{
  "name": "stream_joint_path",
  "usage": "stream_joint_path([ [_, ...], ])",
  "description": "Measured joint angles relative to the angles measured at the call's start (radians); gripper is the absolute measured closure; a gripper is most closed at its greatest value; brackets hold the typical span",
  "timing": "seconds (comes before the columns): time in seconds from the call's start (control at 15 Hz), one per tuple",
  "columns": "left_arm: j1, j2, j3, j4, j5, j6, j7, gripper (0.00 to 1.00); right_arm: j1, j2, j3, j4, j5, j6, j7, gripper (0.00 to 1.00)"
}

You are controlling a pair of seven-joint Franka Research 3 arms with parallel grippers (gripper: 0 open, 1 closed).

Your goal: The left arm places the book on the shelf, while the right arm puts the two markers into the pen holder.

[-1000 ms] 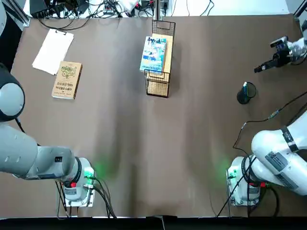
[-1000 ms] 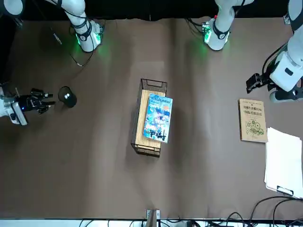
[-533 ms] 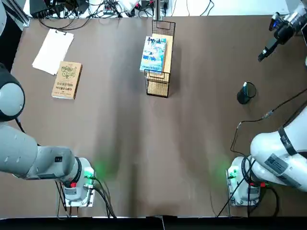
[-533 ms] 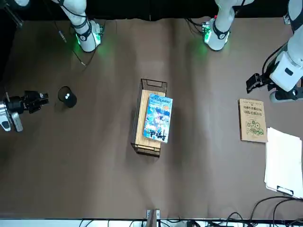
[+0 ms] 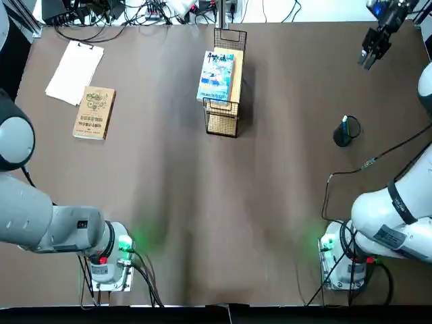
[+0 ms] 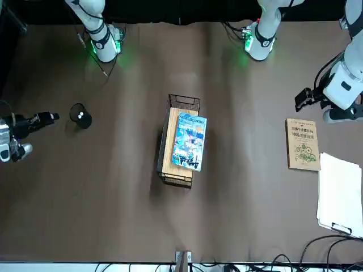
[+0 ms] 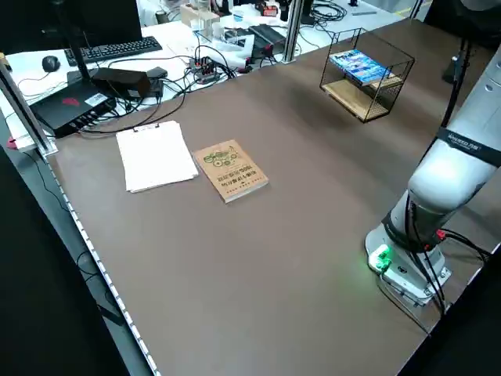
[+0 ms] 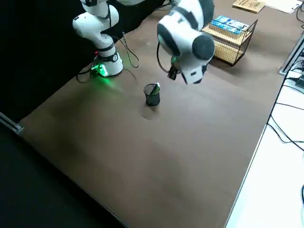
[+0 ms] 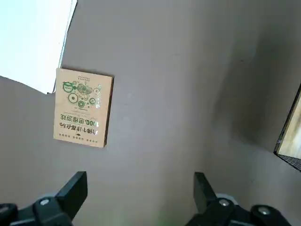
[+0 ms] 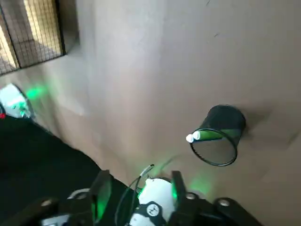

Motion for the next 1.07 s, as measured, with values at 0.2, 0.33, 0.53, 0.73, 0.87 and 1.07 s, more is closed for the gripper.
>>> stream_joint_path([
  [0.2,0.0,0.0,0.0,0.0,0.0,0.0,0.0,0.0,0.068,-0.062,-0.003,0.015,-0.031,0.007,0.123,0.26],
  [0.33,0.0,0.0,0.0,0.0,0.0,0.0,0.0,0.0,0.121,-0.107,-0.005,0.015,-0.043,0.036,0.207,0.25],
  [0.53,0.0,0.0,0.0,0.0,0.0,0.0,0.0,0.0,0.191,-0.178,-0.012,0.014,-0.084,0.073,0.297,0.08],
  [0.73,0.0,0.0,0.0,0.0,0.0,0.0,0.0,0.0,0.262,-0.307,-0.047,-0.046,-0.119,0.126,0.354,0.0],
  [0.87,-0.001,0.0,-0.001,0.0,0.0,0.0,0.0,0.0,0.289,-0.399,-0.065,-0.128,-0.142,0.173,0.374,0.0],
  [1.07,-0.001,0.0,-0.002,0.0,0.0,0.0,0.0,0.0,0.326,-0.531,-0.092,-0.269,-0.18,0.249,0.385,0.0],
])
